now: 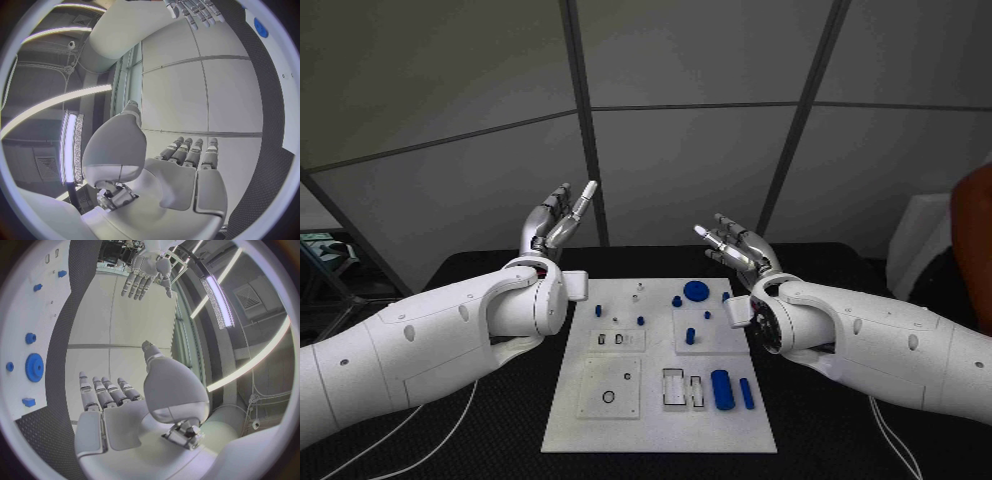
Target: Assemble the parts on the task board
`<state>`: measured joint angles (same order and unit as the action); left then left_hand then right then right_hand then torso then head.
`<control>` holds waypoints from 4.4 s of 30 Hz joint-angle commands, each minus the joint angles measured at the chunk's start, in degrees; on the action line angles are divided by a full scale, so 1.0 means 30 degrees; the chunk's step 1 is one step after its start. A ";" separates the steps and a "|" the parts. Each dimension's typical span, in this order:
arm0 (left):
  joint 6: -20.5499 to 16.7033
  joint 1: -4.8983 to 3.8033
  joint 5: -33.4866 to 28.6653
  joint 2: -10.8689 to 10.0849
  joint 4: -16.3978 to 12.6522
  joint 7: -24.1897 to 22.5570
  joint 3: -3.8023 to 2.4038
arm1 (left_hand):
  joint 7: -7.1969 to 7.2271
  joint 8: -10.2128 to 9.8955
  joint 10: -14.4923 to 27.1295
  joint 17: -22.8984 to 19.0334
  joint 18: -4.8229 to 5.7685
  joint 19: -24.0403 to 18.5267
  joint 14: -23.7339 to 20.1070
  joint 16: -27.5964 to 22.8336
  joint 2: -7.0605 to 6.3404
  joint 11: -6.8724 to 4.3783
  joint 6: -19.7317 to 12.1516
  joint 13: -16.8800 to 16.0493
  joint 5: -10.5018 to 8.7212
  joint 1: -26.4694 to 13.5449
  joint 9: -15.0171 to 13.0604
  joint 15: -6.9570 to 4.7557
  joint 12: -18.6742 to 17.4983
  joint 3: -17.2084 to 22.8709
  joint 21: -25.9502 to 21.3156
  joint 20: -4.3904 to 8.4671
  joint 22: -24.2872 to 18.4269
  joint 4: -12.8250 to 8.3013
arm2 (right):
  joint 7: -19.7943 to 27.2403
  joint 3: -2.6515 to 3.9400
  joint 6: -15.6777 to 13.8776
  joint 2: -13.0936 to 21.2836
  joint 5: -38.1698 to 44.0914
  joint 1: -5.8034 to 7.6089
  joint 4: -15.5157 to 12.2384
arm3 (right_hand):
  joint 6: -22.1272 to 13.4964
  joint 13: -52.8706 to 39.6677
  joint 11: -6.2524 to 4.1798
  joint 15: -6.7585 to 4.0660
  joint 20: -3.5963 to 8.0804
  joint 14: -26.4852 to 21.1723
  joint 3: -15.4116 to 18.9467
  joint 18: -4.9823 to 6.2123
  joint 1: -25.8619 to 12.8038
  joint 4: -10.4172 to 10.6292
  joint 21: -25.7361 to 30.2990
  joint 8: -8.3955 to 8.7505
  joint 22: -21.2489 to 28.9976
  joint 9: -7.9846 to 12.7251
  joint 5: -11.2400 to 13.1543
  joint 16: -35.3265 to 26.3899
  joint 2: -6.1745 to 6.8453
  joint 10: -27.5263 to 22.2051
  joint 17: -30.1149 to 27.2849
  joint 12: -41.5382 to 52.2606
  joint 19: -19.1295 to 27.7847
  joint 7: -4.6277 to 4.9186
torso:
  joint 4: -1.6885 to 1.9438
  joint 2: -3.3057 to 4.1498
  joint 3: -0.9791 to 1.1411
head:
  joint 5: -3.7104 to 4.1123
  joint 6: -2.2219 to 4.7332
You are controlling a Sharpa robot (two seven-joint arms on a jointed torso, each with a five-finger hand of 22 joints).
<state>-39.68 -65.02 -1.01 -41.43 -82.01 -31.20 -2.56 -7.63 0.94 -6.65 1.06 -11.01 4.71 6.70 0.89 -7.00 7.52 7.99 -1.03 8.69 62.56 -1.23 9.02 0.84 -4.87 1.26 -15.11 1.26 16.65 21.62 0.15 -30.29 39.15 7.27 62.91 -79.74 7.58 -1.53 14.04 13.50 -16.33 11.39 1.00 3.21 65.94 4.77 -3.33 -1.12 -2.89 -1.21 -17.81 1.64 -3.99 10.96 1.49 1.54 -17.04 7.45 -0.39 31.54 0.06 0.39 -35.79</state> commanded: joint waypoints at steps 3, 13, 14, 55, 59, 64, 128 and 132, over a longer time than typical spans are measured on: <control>0.0588 -0.0031 0.0047 0.0022 0.0004 -0.0653 -0.0018 | -0.0914 0.0176 -0.0809 0.0132 0.0321 0.0115 0.0673 0.0225 0.0235 0.0811 0.0538 -0.0140 0.0077 0.0641 -0.0071 0.0378 0.0240 0.0169 0.0170 -0.0342 0.0059 0.0159 | -0.1446 0.0028 0.2869 -0.0220 0.1811 0.0154 0.0417 | 0.9422 -0.1142 -0.0283 -0.0553 -0.0057 1.1405 -0.1230 0.1737 0.4021 -0.2314 -0.2887 -0.2477 -0.1416 -0.1277 -0.0270 0.2775 -0.0145 1.1776 0.1034 0.2830 -0.6464 0.2726 | -0.0003 0.0002 0.0002 | -0.0002 0.0001; 0.2127 -0.0024 0.0947 -0.1153 -0.0131 0.0201 0.0023 | -0.2706 0.1980 -1.0823 0.1196 0.0819 0.8955 1.1693 0.2984 0.1552 0.2116 0.8454 -0.0943 -0.0193 0.2808 -0.0985 0.1084 0.2427 0.0755 0.4490 -0.0539 0.2174 -0.0077 | -0.1284 0.0033 0.0201 0.0186 1.1839 0.0670 0.1461 | 1.5635 -0.0646 -0.1603 -0.2078 0.0593 1.6789 -0.4637 0.2480 0.4155 -0.3659 -0.4414 -0.2361 -0.1681 -0.0867 -0.0127 0.2665 0.1041 1.6854 0.0752 0.1955 -0.9285 0.1625 | 0.0022 0.0138 -0.0017 | -0.0001 -0.0276; 0.2260 -0.0023 0.1029 -0.1231 -0.0177 0.0258 0.0024 | -0.2643 0.2146 -1.1937 0.1218 0.0648 0.9769 1.2442 0.3149 0.1646 0.1988 0.9309 -0.0980 -0.0209 0.3040 -0.1049 0.0904 0.2618 0.0714 0.4854 -0.0510 0.2294 -0.0128 | -0.1367 0.0033 0.0212 0.0203 1.2256 0.0736 0.1482 | 1.5845 -0.0643 -0.1649 -0.2191 0.0688 1.7102 -0.4985 0.2466 0.4079 -0.3719 -0.4551 -0.2296 -0.1719 -0.0859 -0.0093 0.2633 0.1172 1.7159 0.0761 0.1859 -0.9499 0.1544 | 0.0028 0.0152 -0.0018 | 0.0000 -0.0279; 0.4642 0.0127 0.2661 -0.4617 -0.5479 0.1899 0.0018 | -0.1392 0.1756 -1.9155 0.3431 0.0204 1.7614 2.0481 0.3191 0.2865 0.0263 1.6539 -0.0989 -0.0232 0.5310 -0.0863 -0.1304 0.2002 -0.1106 0.7645 0.1348 0.2782 -0.1964 | -0.9463 0.0054 0.6576 0.0030 2.8746 0.2691 0.0813 | 1.7664 -0.0744 -0.2945 -0.4430 0.3414 2.4575 -0.6764 0.1650 0.2916 -0.3188 -2.0635 -0.0855 -1.4147 -0.0873 0.0213 1.6149 0.4008 1.8192 1.1438 0.0758 -1.5860 0.0370 | 0.1075 0.3432 -0.0519 | 0.1089 0.0594; 0.4667 0.0130 0.2614 -0.4624 -0.5465 0.1919 0.0018 | -0.1393 0.1752 -1.9157 0.3434 0.0204 1.7614 2.0482 0.3187 0.2864 0.0263 1.6541 -0.0989 -0.0232 0.5303 -0.0863 -0.1304 0.1999 -0.1112 0.7645 0.1347 0.2781 -0.1962 | -0.9555 0.0054 0.6703 -0.0022 2.8965 0.2707 0.0873 | 1.7613 -0.0745 -0.2951 -0.4431 0.3386 2.4522 -0.6808 0.1572 0.2943 -0.3119 -2.1112 -0.0850 -1.4752 -0.0871 0.0236 1.6891 0.4034 1.8186 1.2108 0.0764 -1.6021 0.0359 | 0.1082 0.3523 -0.0510 | 0.1166 0.0575; 0.4712 0.0131 0.2594 -0.4617 -0.5462 0.1952 0.0018 | -0.1400 0.1737 -1.9157 0.3445 0.0204 1.7613 2.0483 0.3168 0.2866 0.0269 1.6542 -0.0989 -0.0230 0.5277 -0.0863 -0.1300 0.1981 -0.1131 0.7643 0.1344 0.2778 -0.1957 | -0.9530 0.0051 0.6885 -0.0134 2.9055 0.2717 0.0966 | 1.7627 -0.0753 -0.2971 -0.4441 0.3363 2.4532 -0.6891 0.1449 0.2964 -0.3013 -2.1729 -0.0865 -1.5609 -0.0879 0.0262 1.7861 0.3999 1.8271 1.3060 0.0797 -1.6347 0.0342 | 0.1087 0.3594 -0.0514 | 0.1164 0.0619; 0.5101 0.0124 0.2413 -0.4614 -0.5281 0.2339 0.0018 | -0.1482 0.1501 -1.9111 0.3584 0.0216 1.7495 2.0361 0.2805 0.3038 0.0347 1.6521 -0.0988 -0.0219 0.5115 -0.0861 -0.1216 0.1709 -0.1288 0.7547 0.1279 0.2703 -0.1962 | -0.9110 0.0051 0.2704 -0.3577 2.8016 0.2962 0.3907 | 1.9412 -0.0964 -0.3458 -0.4805 0.3645 2.4682 -0.9265 0.0644 0.4185 -0.3155 -2.5212 -0.1247 -2.0784 -0.1033 0.1707 2.2982 0.3316 2.0891 1.8060 0.1128 -1.8644 0.0179 | 0.1103 0.3930 -0.0442 | 0.0821 0.0803; 0.5122 0.0122 0.2412 -0.4604 -0.5271 0.2353 0.0017 | -0.1482 0.1501 -1.9111 0.3584 0.0216 1.7495 2.0361 0.2805 0.3038 0.0347 1.6521 -0.0988 -0.0219 0.5115 -0.0861 -0.1216 0.1709 -0.1288 0.7547 0.1279 0.2703 -0.1962 | -0.9103 0.0048 0.3018 -0.4087 2.8006 0.2965 0.4486 | 1.9390 -0.0959 -0.3445 -0.4792 0.3636 2.4675 -0.9278 0.0643 0.4146 -0.3132 -2.5226 -0.1223 -2.0795 -0.1025 0.1718 2.3006 0.3327 2.0866 1.8066 0.1098 -1.8636 0.0189 | 0.1100 0.3946 -0.0448 | 0.0792 0.0788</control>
<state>-25.16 -64.57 6.22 -55.31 -97.80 -24.15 -2.47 -11.87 5.73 -64.01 11.76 -11.06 57.51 68.10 9.54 1.98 8.12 57.54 -4.06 8.17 78.27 -3.88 5.33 6.19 -8.38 24.08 -11.17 9.43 10.74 -6.09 0.26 -21.35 27.13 91.59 71.64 -66.73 65.52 -4.38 3.47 -0.53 -5.32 84.04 -26.61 5.77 78.12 -4.64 -78.76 -4.64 -65.19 -4.36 -12.43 70.48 5.71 73.41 55.62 4.75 -72.62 7.82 2.94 43.34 -1.27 2.83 -33.38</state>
